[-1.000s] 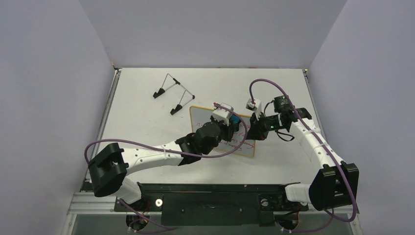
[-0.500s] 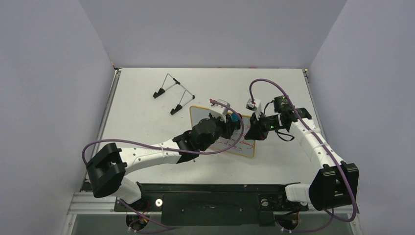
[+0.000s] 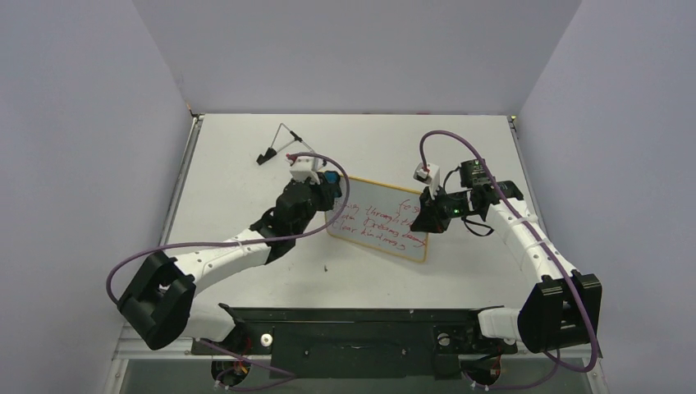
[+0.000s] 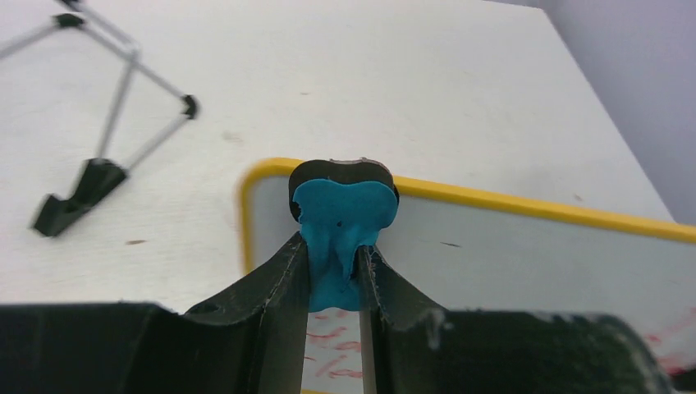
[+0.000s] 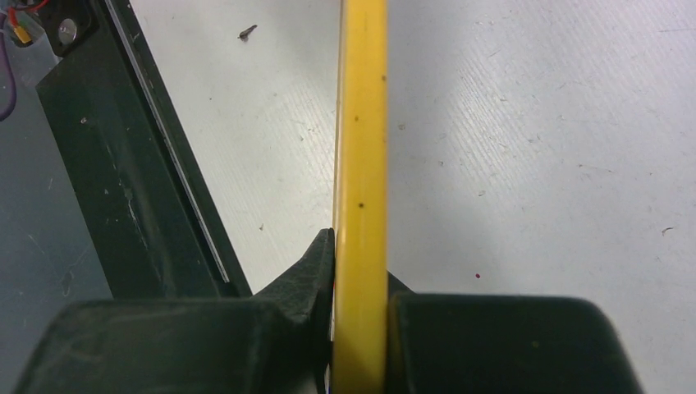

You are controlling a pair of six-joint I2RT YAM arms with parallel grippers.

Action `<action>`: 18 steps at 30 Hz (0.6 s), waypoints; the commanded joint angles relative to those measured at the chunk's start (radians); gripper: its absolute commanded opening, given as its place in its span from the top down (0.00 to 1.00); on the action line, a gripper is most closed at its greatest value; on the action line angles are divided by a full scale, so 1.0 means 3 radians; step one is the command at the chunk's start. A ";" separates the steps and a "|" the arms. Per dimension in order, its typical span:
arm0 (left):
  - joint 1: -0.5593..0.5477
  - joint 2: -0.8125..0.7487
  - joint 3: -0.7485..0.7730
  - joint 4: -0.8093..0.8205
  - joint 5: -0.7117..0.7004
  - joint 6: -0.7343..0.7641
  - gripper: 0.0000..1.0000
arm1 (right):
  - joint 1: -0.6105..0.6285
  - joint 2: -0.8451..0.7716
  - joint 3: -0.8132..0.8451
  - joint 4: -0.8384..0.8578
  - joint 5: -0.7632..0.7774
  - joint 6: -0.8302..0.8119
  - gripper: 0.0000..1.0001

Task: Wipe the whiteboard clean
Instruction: Erase the center of the board with the whiteboard.

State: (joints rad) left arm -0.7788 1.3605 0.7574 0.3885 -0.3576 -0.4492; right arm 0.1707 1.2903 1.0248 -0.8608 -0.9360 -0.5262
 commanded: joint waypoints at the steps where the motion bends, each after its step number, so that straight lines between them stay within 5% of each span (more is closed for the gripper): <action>1: 0.0468 -0.0089 -0.0181 0.0050 -0.0136 0.0066 1.00 | 0.0077 -0.0013 0.0008 -0.0305 0.0019 -0.0281 1.00; 10: 0.0602 -0.0139 -0.0370 0.0395 0.0548 0.0073 1.00 | 0.0080 0.0005 0.0009 -0.0303 0.0027 -0.0281 1.00; 18: 0.0233 -0.0628 -0.0457 -0.0040 -0.0273 0.0010 1.00 | 0.0078 0.0014 0.0008 -0.0298 0.0023 -0.0281 1.00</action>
State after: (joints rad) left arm -0.6529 1.2861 0.6109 0.3870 -0.3786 -0.4061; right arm 0.1787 1.2892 1.0248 -0.9287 -0.9630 -0.5793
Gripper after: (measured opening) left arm 0.205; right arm 0.018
